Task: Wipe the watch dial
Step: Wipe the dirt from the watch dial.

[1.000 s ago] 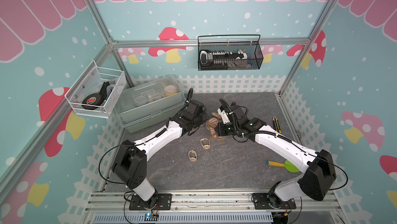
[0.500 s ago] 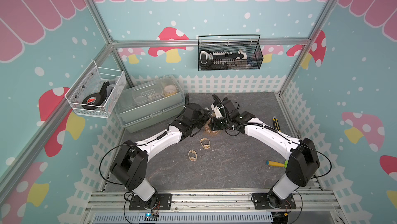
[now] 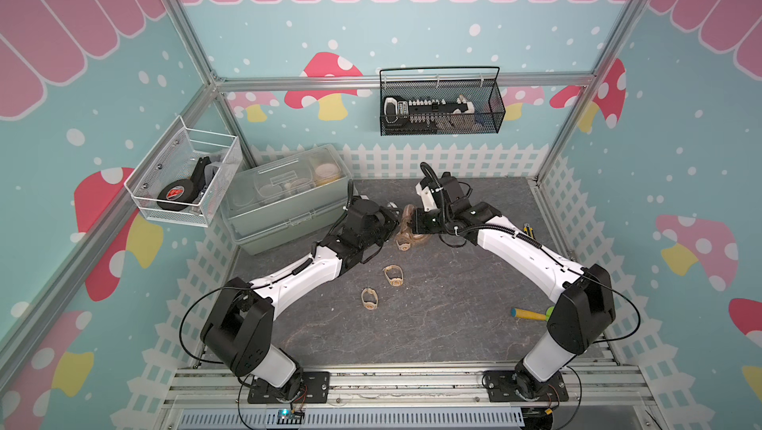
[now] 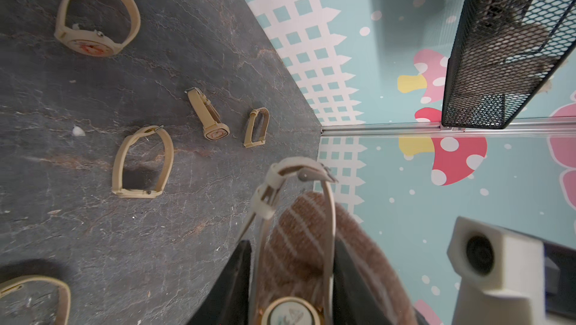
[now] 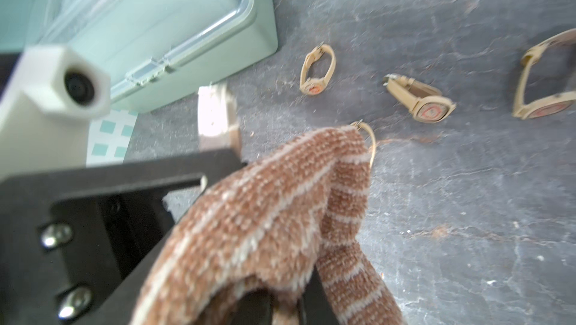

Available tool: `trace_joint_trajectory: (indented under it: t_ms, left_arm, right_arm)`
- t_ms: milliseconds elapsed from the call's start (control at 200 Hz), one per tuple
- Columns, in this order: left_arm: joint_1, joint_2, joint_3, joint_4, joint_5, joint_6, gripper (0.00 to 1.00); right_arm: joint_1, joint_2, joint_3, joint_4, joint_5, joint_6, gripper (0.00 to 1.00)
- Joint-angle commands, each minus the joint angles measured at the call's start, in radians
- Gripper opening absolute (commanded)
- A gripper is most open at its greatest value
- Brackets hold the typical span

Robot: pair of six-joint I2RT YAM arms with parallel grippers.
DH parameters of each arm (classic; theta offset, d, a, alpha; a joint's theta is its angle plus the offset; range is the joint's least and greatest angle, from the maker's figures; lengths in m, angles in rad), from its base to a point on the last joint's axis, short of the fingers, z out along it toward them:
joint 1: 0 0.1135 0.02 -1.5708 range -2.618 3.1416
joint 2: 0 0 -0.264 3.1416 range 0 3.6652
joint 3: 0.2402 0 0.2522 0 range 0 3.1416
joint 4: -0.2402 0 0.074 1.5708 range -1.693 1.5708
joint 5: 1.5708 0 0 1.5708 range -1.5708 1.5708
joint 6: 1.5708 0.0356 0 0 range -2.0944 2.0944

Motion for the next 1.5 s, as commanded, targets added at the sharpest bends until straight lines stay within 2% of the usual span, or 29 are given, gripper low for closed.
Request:
trace_joint_trajectory:
  t_ms: [0,255,510,876,1136,1496]
  left_arm:
    - [0.021,-0.059,-0.023,-0.029,0.047,0.002,0.0]
    - [0.108,-0.093,-0.033,-0.023,0.075,0.005,0.0]
    - [0.131,-0.045,-0.019,0.027,0.093,-0.006,0.0]
    - [0.126,0.008,-0.019,0.095,0.118,-0.019,0.0]
    - [0.108,-0.01,-0.073,0.145,0.124,-0.046,0.0]
    - [0.107,-0.036,-0.102,0.152,0.134,-0.045,0.0]
  right_arm:
    - [-0.03,0.013,0.039,0.04,0.006,0.005,0.0]
    - [-0.026,-0.02,-0.041,0.061,-0.028,0.029,0.0]
    - [0.049,-0.04,-0.09,0.112,-0.064,0.076,0.0]
    - [0.089,0.062,0.0,0.161,-0.09,0.108,0.0]
    - [0.089,0.165,0.089,0.164,-0.09,0.085,0.0]
    - [0.054,0.136,0.119,0.162,-0.06,0.066,0.0]
